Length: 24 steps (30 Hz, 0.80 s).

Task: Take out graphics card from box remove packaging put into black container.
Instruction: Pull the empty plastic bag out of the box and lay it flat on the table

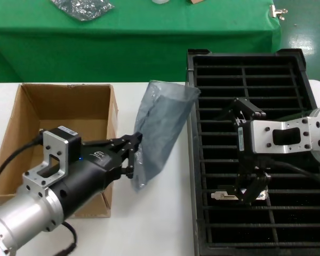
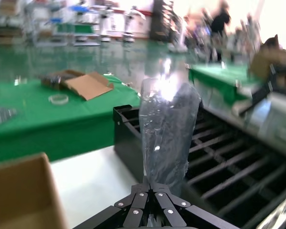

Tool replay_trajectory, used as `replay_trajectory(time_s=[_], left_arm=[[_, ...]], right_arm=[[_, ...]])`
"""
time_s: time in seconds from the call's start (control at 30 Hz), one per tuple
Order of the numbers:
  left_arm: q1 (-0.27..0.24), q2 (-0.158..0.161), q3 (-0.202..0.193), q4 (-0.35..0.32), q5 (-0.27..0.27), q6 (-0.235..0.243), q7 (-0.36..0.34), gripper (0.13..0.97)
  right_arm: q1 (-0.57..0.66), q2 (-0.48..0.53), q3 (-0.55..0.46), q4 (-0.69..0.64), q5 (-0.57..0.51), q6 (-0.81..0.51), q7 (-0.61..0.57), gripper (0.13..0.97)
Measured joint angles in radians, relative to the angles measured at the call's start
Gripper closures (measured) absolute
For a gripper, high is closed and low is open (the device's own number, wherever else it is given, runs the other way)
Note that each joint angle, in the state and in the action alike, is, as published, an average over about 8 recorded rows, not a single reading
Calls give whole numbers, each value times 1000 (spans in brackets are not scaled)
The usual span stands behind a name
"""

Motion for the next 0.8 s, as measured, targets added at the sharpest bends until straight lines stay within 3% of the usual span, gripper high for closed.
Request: replay_trajectory(time_s=[0.13, 0.33, 0.5, 0.8], left_arm=[[13, 23, -5, 45, -13, -23, -141, 958], [39, 34, 5, 130, 38, -87, -270, 958], [31, 36, 10, 213, 59, -142, -296, 958], [-30, 35, 37, 358, 35, -223, -253, 954]], right_arm=[[0, 0, 0, 0, 0, 0, 0, 129], [0, 0, 0, 0, 0, 0, 0, 129], [0, 0, 0, 0, 0, 0, 0, 129], [0, 0, 0, 0, 0, 0, 0, 129]])
